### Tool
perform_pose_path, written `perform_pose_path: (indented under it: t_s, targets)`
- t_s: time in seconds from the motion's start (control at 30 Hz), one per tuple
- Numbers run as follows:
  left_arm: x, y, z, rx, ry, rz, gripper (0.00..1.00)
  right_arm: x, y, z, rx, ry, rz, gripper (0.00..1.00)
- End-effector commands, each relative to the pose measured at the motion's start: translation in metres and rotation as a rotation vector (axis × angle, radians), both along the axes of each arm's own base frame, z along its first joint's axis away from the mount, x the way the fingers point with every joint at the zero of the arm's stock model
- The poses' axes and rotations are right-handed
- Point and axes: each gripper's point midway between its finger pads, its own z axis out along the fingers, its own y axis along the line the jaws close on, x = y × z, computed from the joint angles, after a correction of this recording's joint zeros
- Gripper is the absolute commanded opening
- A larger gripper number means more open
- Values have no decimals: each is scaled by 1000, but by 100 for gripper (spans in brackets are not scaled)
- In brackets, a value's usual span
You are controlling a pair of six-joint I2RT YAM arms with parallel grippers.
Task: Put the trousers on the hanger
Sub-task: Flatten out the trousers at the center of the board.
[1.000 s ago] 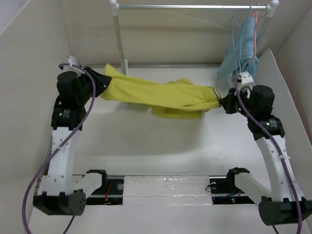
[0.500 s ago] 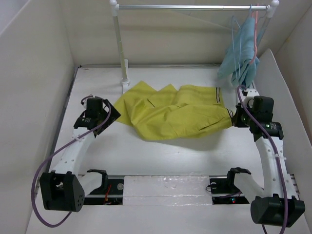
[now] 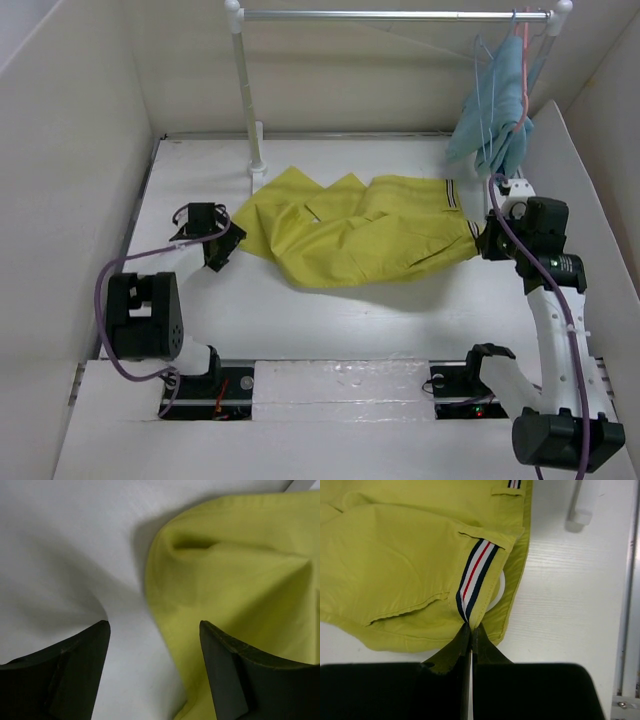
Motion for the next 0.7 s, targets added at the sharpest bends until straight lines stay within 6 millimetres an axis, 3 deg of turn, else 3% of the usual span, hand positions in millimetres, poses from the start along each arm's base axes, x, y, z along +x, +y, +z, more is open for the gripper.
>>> perform_pose_path:
  t_s: [0.0,0.03,0.1,0.17,0.23,0.27,0.33,0.37,0.4,0.47,0.5,0.57,0.6,0.67]
  targets:
    - [43,-2,4,-23,-73,20,67,-1,11,1,43,-57,51,0]
    - [45,-2,-2,-24,-52,19,62,-2,13,-2,51,-57,57,0]
    - [50,-4,-15,-32,-18,9,61,-5,16,-9,64,-46,64,0]
    - [55,-6,-17,-40,-22,1,37,-6,19,-11,75,-43,75,0]
    - [54,-5,-22,-34,-1,7,0,-7,18,-11,74,-42,69,0]
    - [53,-1,-21,-15,21,18,0,-7,17,-9,70,-47,67,0]
    - [56,1,1,-1,-12,13,0,-5,16,-4,61,-58,65,0]
    - [60,12,19,65,-43,24,0,-4,17,-4,59,-50,72,0]
    - [64,16,57,86,-129,25,0,-2,17,-2,52,-53,76,0]
    - [68,30,113,178,-207,34,0,3,16,4,46,-62,77,0]
    - [65,36,152,206,-278,47,0,5,15,7,40,-66,81,0]
    - [55,42,208,300,-334,77,0,9,18,21,35,-83,102,0]
    - [46,37,233,327,-375,67,0,11,16,22,27,-67,98,0]
    - [29,42,252,341,-380,82,0,8,24,27,33,-56,126,0]
